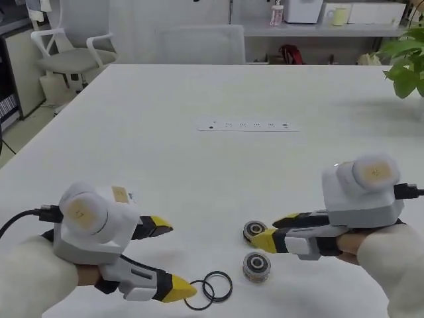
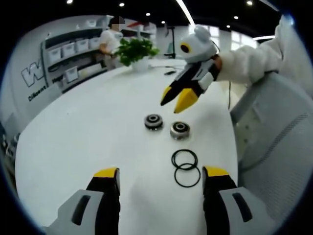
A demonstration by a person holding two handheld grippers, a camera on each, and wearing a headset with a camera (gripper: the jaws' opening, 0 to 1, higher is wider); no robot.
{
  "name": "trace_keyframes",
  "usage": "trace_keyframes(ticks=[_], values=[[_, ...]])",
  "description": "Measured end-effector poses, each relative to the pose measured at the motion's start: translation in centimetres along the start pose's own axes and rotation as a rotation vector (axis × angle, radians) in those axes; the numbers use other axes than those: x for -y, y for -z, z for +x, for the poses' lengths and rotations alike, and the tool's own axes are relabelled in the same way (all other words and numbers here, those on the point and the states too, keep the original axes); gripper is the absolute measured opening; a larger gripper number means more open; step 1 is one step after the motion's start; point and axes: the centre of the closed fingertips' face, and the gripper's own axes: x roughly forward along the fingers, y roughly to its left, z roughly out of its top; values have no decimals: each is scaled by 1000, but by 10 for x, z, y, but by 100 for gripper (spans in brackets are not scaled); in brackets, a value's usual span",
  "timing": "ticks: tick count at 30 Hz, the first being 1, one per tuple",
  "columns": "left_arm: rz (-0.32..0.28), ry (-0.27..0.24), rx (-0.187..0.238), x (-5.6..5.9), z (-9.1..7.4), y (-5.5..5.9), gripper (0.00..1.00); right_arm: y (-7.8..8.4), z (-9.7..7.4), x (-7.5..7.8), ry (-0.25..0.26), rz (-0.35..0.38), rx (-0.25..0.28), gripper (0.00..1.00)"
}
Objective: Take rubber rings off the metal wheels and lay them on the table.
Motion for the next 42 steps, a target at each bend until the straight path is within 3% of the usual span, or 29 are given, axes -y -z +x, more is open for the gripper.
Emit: trace_keyframes(ticks=[6, 17, 22, 34, 42], values=[[-11, -4, 11, -1, -3, -3, 71, 7, 2, 2, 11, -51, -25, 54], [-54, -3, 35, -6, -8, -9, 74, 14, 2, 3, -10, -58, -35, 60], [-63, 12, 82, -4, -12, -26, 76, 16, 1, 4, -21, -67, -33, 65], [-10, 11, 96, -4, -18, -51, 79, 22, -1, 7, -19, -64, -48, 68], [9, -7, 178, -17, -30, -92, 79, 21, -1, 7, -21, -61, -43, 68]])
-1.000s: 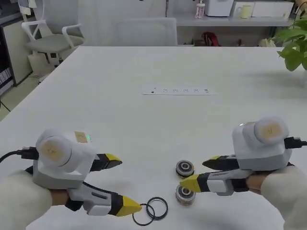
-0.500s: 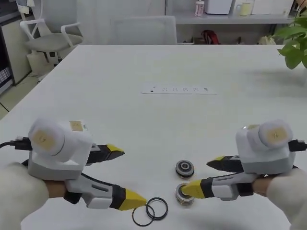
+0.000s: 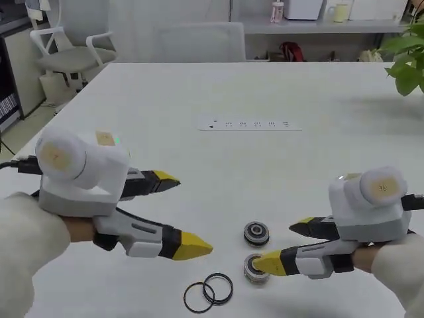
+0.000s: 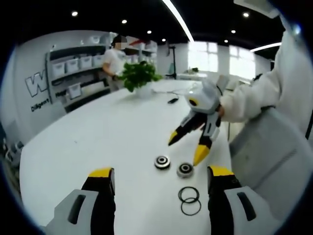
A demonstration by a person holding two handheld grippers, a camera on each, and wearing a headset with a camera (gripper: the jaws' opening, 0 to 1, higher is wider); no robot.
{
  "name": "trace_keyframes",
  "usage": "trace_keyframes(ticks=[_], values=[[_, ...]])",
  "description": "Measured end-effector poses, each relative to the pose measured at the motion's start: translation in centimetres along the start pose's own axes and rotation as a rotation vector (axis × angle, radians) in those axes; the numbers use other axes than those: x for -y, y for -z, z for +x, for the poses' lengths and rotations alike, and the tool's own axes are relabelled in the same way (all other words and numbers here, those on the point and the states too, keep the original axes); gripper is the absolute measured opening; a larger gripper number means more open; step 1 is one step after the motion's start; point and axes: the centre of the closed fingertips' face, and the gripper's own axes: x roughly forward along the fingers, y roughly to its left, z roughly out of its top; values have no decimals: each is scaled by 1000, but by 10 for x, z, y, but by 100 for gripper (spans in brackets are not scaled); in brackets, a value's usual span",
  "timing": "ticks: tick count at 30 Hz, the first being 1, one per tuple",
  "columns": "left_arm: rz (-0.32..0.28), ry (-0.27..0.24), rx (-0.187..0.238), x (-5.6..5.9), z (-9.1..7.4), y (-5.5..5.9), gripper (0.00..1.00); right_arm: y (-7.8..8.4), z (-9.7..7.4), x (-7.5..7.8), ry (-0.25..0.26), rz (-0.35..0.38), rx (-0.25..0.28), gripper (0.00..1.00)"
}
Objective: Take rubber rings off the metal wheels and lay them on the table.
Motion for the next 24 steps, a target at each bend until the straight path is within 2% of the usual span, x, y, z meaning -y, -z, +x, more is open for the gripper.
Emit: trace_keyframes(ticks=[3, 10, 18, 24], values=[[-1, 3, 25, -2, 3, -12, 78, 0, 0, 1, 1, 3, 2, 68], [34, 14, 46, -2, 15, -30, 77, -1, -1, 2, 2, 7, 7, 68], [79, 21, 65, -3, 29, -40, 74, -1, -2, 3, 8, 9, 9, 67], [93, 25, 74, -3, 38, -40, 71, -2, -4, 7, 21, 15, 19, 64]])
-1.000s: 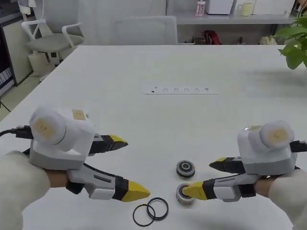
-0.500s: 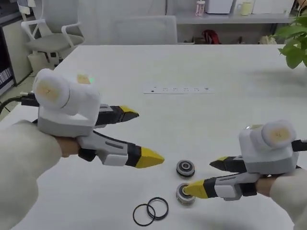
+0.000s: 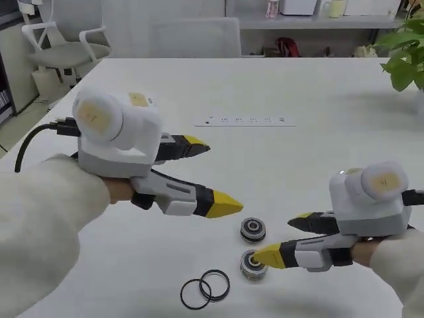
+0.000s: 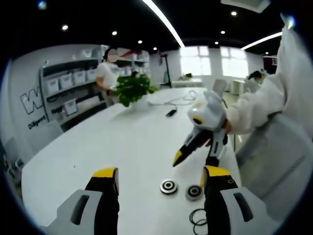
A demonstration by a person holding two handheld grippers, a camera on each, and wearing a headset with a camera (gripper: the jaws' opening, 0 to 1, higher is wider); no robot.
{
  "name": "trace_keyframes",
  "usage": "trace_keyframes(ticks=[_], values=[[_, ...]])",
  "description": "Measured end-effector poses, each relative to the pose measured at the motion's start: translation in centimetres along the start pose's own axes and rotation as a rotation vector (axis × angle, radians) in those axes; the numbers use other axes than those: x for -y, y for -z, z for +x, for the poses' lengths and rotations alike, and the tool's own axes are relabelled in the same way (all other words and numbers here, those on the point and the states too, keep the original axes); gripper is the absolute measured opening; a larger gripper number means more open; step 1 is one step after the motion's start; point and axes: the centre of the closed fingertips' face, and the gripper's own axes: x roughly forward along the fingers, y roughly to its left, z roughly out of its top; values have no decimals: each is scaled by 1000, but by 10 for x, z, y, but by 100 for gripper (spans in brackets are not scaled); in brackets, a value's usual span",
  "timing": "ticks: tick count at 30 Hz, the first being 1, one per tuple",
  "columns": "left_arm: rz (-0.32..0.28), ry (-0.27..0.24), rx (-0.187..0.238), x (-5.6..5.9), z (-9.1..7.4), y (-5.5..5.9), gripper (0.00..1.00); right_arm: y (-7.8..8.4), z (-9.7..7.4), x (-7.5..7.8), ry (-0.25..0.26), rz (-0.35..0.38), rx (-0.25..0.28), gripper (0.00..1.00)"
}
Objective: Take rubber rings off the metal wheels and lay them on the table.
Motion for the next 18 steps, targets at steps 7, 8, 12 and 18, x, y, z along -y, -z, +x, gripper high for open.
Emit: trace_keyframes(ticks=[7, 8, 12, 18], values=[[-10, -14, 10, -4, 11, 9, 69, -2, 0, 3, 13, -1, 16, 58], [-11, -12, 10, -4, 13, 10, 68, -3, 0, 3, 14, -1, 18, 58], [-11, 0, -1, -1, 22, 17, 66, -1, 1, 4, 19, 6, 16, 55], [8, 7, -23, 0, 35, 27, 59, -3, 2, 11, 50, 21, 34, 47]])
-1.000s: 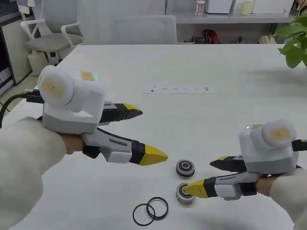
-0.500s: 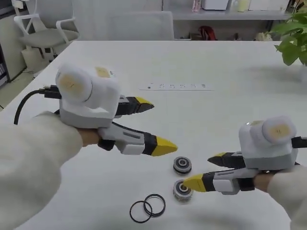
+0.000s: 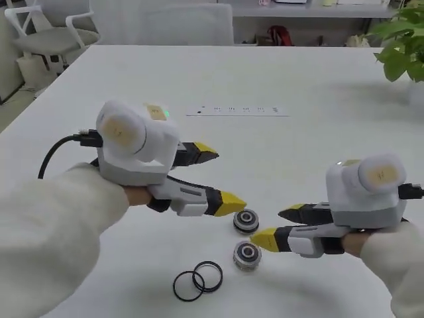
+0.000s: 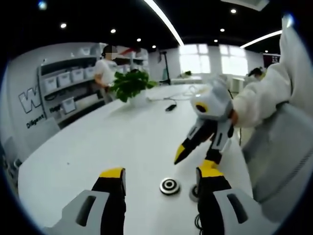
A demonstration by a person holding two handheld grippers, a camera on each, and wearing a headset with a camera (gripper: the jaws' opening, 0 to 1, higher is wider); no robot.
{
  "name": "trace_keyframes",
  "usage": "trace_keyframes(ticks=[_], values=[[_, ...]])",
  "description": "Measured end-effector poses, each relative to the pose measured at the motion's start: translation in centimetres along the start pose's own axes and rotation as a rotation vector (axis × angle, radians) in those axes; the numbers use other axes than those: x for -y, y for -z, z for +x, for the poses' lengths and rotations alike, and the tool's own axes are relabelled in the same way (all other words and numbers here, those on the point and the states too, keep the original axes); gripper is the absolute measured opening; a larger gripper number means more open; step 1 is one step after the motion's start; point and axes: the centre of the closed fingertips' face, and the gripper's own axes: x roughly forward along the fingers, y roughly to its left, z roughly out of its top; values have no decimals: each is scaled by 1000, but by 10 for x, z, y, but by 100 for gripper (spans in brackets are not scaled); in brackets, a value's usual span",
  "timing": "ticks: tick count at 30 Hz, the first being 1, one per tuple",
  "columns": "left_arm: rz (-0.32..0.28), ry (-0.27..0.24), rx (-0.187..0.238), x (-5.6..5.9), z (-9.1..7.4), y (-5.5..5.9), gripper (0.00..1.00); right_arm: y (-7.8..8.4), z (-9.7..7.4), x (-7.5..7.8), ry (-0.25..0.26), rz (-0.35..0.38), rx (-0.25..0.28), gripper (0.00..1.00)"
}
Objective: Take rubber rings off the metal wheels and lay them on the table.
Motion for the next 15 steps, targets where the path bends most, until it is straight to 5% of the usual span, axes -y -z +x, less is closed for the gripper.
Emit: trace_keyframes(ticks=[15], values=[[1, -14, -10, 1, 26, 24, 41, 7, 7, 3, 13, 6, -10, 37]])
